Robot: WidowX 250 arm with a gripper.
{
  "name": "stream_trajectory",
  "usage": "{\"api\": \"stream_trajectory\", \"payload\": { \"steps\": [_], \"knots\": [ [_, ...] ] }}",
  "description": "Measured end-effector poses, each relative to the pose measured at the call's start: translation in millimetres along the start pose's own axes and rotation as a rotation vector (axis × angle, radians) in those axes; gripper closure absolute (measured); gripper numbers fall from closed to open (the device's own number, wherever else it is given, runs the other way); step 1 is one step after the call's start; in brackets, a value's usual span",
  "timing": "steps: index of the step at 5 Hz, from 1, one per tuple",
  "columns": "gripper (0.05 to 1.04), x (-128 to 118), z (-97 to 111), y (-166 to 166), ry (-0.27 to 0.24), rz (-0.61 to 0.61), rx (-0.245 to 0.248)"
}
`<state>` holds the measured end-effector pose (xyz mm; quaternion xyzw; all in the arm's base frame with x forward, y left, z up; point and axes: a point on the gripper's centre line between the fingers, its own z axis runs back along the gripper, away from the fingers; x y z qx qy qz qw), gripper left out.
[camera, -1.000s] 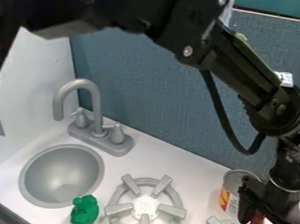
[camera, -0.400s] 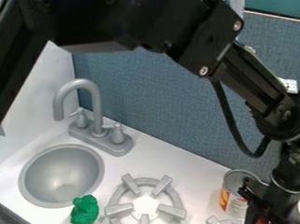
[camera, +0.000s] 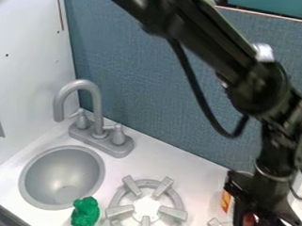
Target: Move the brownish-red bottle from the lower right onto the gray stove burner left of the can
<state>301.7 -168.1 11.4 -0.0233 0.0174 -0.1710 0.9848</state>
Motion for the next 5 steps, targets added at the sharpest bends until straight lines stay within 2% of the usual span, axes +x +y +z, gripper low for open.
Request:
{"api": "stream_trajectory", "payload": {
  "steps": [1,2,4,5],
  "knots": [
    [0.720,-25,13,29,0.025,0.092,-0.034],
    [0.720,-36,15,62,0.030,0.182,-0.011],
    [0.720,-50,10,126,0.019,0.398,0.083],
    [0.720,-48,10,143,-0.019,0.462,0.102]
  ]
}}
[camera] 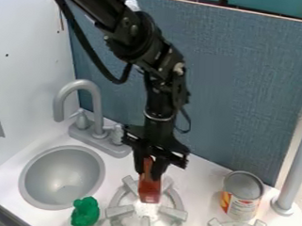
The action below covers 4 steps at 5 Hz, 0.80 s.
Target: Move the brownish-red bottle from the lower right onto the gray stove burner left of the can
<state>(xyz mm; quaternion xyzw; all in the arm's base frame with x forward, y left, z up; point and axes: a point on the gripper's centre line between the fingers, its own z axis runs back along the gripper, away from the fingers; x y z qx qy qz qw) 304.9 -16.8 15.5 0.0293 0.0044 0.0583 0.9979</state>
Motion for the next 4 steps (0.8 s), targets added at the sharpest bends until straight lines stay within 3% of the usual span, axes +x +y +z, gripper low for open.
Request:
{"api": "stream_trajectory", "payload": {
  "steps": [1,3,4],
  "knots": [
    [0.720,7,-17,6,0.069,0.017,0.036],
    [0.720,18,-42,-1,0.206,0.000,0.039],
    [0.720,23,-43,1,0.238,0.007,0.064]
  ]
}}
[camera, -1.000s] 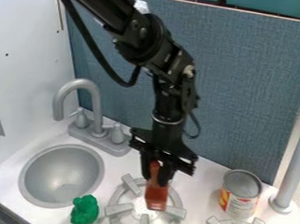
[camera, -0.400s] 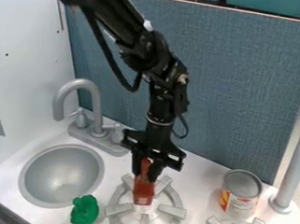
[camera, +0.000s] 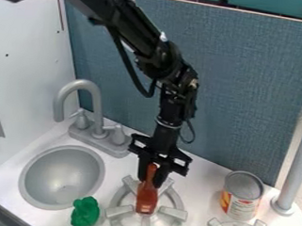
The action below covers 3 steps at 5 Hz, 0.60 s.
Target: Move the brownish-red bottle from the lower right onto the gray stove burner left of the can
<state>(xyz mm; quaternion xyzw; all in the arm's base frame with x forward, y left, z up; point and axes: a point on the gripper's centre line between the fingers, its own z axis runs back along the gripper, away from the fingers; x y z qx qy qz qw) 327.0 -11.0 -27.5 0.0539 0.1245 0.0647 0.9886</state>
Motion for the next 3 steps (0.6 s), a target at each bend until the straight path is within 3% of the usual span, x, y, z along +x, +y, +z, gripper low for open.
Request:
{"api": "stream_trajectory", "payload": {
  "steps": [1,2,3],
  "knots": [
    [0.721,1.8,1.9,3.4,-0.003,-0.001,0.023],
    [0.651,4.7,2.8,4.1,-0.021,-0.023,0.027],
    [0.345,6.5,1.6,7.4,-0.021,-0.056,-0.004]
  ]
}}
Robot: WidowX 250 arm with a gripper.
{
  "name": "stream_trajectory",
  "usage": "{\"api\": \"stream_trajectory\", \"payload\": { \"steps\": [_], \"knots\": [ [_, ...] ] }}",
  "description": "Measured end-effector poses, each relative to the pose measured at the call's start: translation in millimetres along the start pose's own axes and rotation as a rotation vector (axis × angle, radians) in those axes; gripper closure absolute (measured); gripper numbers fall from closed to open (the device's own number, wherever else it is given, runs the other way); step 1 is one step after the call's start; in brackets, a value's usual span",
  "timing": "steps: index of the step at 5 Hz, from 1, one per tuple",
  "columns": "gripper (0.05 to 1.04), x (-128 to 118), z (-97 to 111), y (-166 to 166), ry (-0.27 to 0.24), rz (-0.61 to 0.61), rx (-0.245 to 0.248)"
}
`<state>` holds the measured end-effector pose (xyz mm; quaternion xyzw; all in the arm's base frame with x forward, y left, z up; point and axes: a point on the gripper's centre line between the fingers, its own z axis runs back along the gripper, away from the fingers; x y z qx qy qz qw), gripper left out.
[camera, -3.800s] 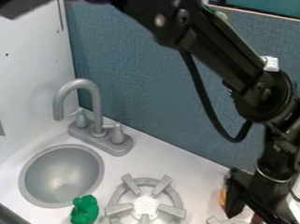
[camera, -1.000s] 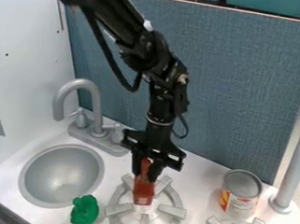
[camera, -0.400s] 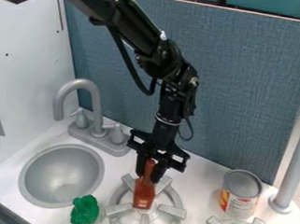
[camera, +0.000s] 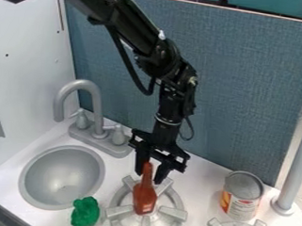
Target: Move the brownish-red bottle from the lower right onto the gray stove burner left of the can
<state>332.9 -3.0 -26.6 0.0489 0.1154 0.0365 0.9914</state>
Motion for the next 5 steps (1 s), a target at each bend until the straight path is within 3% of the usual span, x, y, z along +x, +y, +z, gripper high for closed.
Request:
{"api": "stream_trajectory", "payload": {
  "steps": [1,2,3,4,5],
  "knots": [
    [0.095,-3,-1,1,0.018,0.003,-0.020],
    [0.079,-19,2,4,0.018,0.010,-0.005],
    [0.081,-48,44,-13,-0.132,-0.028,0.043],
    [0.081,-82,61,-25,-0.190,-0.075,0.110],
    [0.081,-110,55,-34,-0.221,-0.142,0.076]
  ]
}}
